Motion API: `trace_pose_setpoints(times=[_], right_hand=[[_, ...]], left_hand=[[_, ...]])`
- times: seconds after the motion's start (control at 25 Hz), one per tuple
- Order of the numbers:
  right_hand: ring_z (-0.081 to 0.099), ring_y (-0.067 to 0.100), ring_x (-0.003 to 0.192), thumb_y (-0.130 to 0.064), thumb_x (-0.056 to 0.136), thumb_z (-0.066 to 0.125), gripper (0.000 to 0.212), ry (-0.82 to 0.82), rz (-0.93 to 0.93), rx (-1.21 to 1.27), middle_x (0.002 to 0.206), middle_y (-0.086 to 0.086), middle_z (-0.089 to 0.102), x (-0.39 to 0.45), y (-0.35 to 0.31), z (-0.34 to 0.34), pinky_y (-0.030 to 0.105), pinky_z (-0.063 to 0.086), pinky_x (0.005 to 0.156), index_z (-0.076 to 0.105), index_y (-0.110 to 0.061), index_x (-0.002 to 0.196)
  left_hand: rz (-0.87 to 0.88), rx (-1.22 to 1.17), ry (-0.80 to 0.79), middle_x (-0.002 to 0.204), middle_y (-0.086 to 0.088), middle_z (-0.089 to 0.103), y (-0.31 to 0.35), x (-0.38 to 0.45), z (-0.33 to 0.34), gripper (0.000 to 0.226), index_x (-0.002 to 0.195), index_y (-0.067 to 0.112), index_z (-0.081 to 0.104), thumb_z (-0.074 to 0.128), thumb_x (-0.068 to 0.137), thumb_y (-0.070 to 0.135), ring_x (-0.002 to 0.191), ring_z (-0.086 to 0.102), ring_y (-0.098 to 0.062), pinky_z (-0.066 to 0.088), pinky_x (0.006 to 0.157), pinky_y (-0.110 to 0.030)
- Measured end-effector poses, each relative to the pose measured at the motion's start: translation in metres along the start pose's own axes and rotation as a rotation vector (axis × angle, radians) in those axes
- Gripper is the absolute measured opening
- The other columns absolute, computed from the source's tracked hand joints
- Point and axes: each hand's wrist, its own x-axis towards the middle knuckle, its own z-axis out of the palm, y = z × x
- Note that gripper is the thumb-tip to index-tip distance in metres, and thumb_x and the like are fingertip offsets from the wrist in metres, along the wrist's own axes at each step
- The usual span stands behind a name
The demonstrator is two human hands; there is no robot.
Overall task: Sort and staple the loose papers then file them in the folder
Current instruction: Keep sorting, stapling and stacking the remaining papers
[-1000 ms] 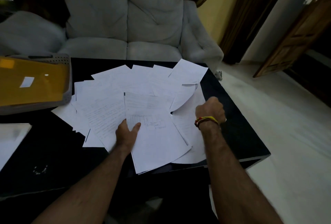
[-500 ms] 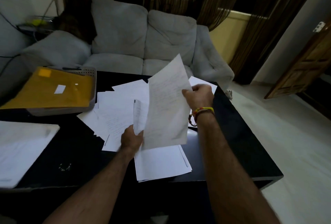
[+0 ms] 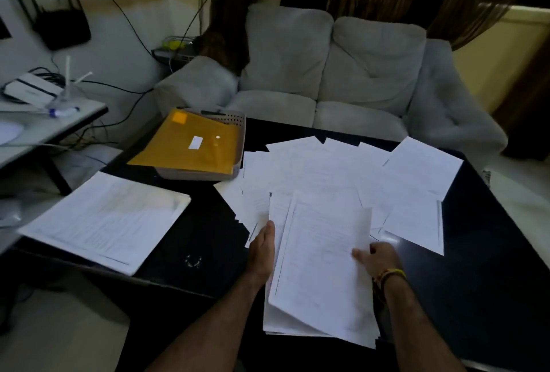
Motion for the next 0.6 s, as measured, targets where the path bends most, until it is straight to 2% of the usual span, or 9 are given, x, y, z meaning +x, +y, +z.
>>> trace_pose_setpoints(times=[0.08,0.2,0.28,0.4,0.52,0.6], right_hand=[[0.069,0.028,0.077,-0.027,0.074,0.079,0.021,-0.072,-0.004,-0.062,0.08,0.01,0.073,0.008,-0.006,-0.004,0.036,0.057,0.077,0.067,-0.01,0.067],[0.068,0.03,0.087,-0.025,0.077,0.077,0.017,-0.129,-0.054,-0.15,0.093,0.013,0.073,0.015,-0.005,-0.003,0.038,0.055,0.084,0.07,-0.01,0.085],[0.066,0.03,0.096,-0.029,0.079,0.075,0.034,-0.114,-0.097,-0.169,0.105,0.012,0.07,0.011,-0.007,0.0,0.037,0.052,0.089,0.066,-0.009,0.105],[0.056,0.037,0.114,-0.05,0.08,0.069,0.065,-0.023,-0.004,-0.155,0.125,0.017,0.058,-0.007,-0.012,0.006,0.044,0.046,0.098,0.046,-0.011,0.127],[0.045,0.039,0.123,-0.065,0.085,0.052,0.072,0.016,-0.027,-0.402,0.134,0.018,0.043,-0.031,-0.019,0.021,0.046,0.041,0.1,0.033,-0.02,0.137],[0.041,0.037,0.125,-0.067,0.088,0.044,0.07,0.038,-0.045,-0.451,0.135,0.016,0.038,-0.041,-0.025,0.025,0.046,0.038,0.101,0.031,-0.022,0.14]], left_hand=[[-0.009,-0.083,-0.04,0.138,0.007,0.049,-0.002,-0.001,0.0,0.046,0.139,0.016,0.048,0.036,0.102,0.041,0.13,0.043,-0.01,0.028,0.103,-0.018],[-0.047,0.017,-0.115,0.124,0.007,0.06,-0.005,-0.001,-0.002,0.04,0.13,0.018,0.049,0.053,0.095,0.038,0.114,0.056,-0.012,0.041,0.089,-0.019],[-0.018,0.095,-0.109,0.121,0.005,0.063,-0.007,-0.001,0.0,0.038,0.127,0.016,0.048,0.058,0.093,0.031,0.108,0.06,-0.013,0.045,0.085,-0.021],[0.029,0.142,-0.106,0.121,-0.001,0.063,-0.009,-0.004,0.003,0.035,0.126,0.013,0.046,0.054,0.095,0.026,0.106,0.061,-0.017,0.047,0.084,-0.023],[0.037,0.163,-0.089,0.121,-0.003,0.062,-0.008,-0.006,0.002,0.033,0.126,0.012,0.044,0.051,0.096,0.025,0.107,0.061,-0.022,0.046,0.083,-0.025],[0.052,0.158,-0.098,0.12,-0.003,0.062,-0.006,-0.008,0.001,0.033,0.125,0.011,0.044,0.051,0.096,0.026,0.106,0.061,-0.022,0.045,0.081,-0.025]])
